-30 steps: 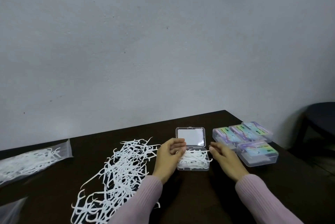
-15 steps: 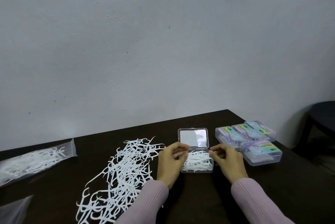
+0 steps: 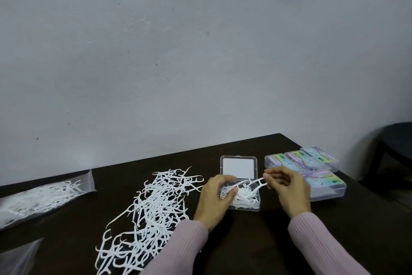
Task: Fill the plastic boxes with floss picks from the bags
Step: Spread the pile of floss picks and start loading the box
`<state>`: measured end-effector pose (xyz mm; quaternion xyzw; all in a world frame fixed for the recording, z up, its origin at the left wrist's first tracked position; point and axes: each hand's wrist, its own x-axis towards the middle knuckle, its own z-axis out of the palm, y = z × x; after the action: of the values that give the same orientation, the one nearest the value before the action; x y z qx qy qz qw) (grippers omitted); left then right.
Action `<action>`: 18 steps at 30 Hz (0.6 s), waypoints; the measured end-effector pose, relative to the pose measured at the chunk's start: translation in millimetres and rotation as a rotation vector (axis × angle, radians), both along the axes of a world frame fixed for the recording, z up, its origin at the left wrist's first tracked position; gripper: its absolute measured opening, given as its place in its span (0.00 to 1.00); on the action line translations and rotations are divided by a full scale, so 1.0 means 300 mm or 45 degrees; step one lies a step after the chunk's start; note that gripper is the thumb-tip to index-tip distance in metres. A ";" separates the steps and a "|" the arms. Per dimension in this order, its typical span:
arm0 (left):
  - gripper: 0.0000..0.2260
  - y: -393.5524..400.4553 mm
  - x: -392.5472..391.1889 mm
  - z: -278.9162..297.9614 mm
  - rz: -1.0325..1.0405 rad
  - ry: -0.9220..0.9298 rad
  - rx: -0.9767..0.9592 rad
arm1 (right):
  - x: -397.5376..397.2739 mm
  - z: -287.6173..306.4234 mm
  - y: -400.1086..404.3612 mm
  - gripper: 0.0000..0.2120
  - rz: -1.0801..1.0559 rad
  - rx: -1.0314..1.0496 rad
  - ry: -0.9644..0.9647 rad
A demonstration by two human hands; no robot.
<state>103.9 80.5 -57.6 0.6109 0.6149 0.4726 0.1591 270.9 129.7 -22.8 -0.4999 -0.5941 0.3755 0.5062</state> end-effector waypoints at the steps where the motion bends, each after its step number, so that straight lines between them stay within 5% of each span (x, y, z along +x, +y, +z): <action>1: 0.09 -0.001 -0.001 0.000 -0.008 0.006 0.008 | 0.001 0.000 0.003 0.06 -0.020 0.019 0.014; 18: 0.03 0.001 0.007 0.013 0.030 -0.070 0.009 | 0.015 0.009 0.017 0.07 -0.168 0.217 0.065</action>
<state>105.9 80.7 -53.7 0.5910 0.6158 0.4932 0.1682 275.3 134.7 -20.0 -0.4833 -0.5767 0.3021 0.5854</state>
